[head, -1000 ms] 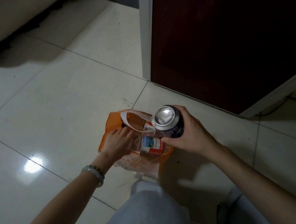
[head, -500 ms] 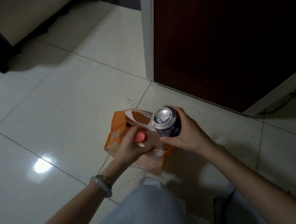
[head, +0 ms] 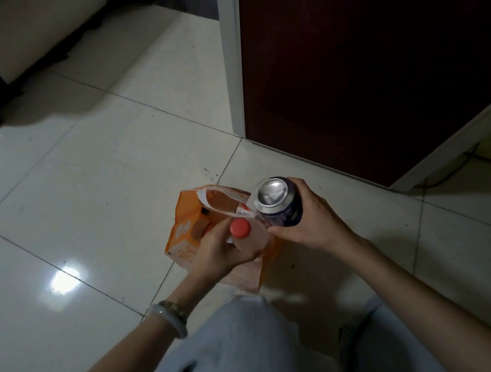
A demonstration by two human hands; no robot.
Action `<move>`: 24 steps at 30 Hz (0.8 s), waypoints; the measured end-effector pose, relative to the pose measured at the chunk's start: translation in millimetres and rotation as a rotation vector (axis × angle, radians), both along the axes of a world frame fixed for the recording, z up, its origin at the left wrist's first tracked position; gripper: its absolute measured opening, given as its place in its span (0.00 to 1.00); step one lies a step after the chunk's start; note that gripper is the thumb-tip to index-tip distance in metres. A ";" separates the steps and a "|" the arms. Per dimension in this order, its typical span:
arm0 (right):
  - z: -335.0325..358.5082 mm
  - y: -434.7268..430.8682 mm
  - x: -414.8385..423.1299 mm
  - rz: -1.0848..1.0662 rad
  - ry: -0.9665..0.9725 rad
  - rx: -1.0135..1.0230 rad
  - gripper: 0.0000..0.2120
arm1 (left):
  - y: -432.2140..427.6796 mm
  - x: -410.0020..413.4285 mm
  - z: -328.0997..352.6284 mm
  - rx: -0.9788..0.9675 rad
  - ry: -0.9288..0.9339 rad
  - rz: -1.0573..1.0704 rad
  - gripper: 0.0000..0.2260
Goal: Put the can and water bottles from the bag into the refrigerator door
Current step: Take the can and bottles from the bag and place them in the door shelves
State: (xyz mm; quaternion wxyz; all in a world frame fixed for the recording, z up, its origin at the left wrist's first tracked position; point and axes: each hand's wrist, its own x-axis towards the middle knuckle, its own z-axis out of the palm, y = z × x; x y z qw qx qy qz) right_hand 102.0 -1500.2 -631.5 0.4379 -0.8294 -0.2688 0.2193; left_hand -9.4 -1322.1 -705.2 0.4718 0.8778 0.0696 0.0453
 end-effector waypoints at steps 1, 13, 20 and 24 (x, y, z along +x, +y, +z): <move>6.0 1.1 0.2 0.004 0.019 0.009 0.38 | 4.1 -1.8 11.0 0.003 0.000 0.016 0.26; 300.1 7.9 18.6 -0.064 -0.050 0.043 0.37 | 12.9 37.9 336.8 0.065 0.108 -0.009 0.31; 518.9 -22.6 15.7 -0.160 -0.090 0.068 0.37 | 14.9 58.0 573.0 0.121 0.050 -0.201 0.30; 619.0 -46.6 7.6 -0.255 -0.116 0.088 0.38 | 2.5 69.8 681.7 0.144 -0.010 -0.324 0.33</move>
